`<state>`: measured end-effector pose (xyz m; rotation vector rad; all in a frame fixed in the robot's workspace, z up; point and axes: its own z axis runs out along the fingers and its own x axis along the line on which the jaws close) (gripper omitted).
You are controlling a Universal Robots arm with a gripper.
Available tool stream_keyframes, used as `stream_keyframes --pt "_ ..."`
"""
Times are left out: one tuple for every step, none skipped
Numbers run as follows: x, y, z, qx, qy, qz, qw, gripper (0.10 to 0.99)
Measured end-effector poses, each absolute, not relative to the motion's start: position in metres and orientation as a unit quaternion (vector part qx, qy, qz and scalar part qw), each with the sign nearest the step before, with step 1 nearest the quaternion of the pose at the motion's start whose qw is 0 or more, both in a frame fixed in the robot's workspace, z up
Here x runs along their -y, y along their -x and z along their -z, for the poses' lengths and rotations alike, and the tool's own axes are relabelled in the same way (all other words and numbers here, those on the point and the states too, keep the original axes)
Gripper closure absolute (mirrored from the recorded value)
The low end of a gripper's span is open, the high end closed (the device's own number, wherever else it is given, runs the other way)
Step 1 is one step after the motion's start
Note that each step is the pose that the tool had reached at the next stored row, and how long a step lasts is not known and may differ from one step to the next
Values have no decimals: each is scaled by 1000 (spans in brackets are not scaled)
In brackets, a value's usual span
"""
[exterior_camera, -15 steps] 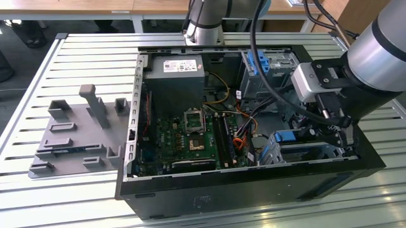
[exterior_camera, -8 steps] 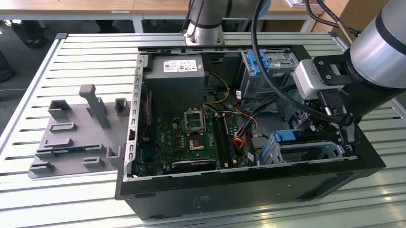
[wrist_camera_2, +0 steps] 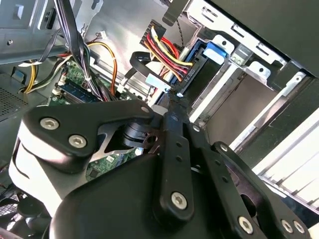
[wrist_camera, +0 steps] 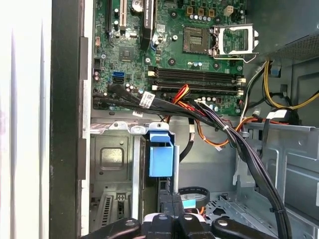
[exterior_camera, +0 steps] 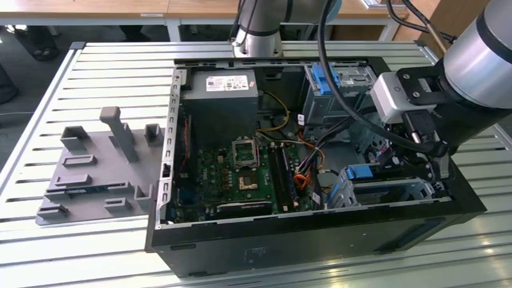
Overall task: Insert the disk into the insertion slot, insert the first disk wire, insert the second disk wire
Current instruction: 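Insert the second disk wire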
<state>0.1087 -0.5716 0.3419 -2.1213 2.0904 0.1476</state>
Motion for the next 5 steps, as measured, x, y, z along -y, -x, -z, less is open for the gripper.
stream_keyframes --pt "572 -109 -342 -699 709 -49 80 980" --pt "572 -109 -342 -699 709 -49 80 980" --pt "572 -109 -342 -699 709 -49 80 980" --pt "572 -109 -342 -699 709 -49 80 980" --pt "572 -109 -342 -699 709 -49 80 980"
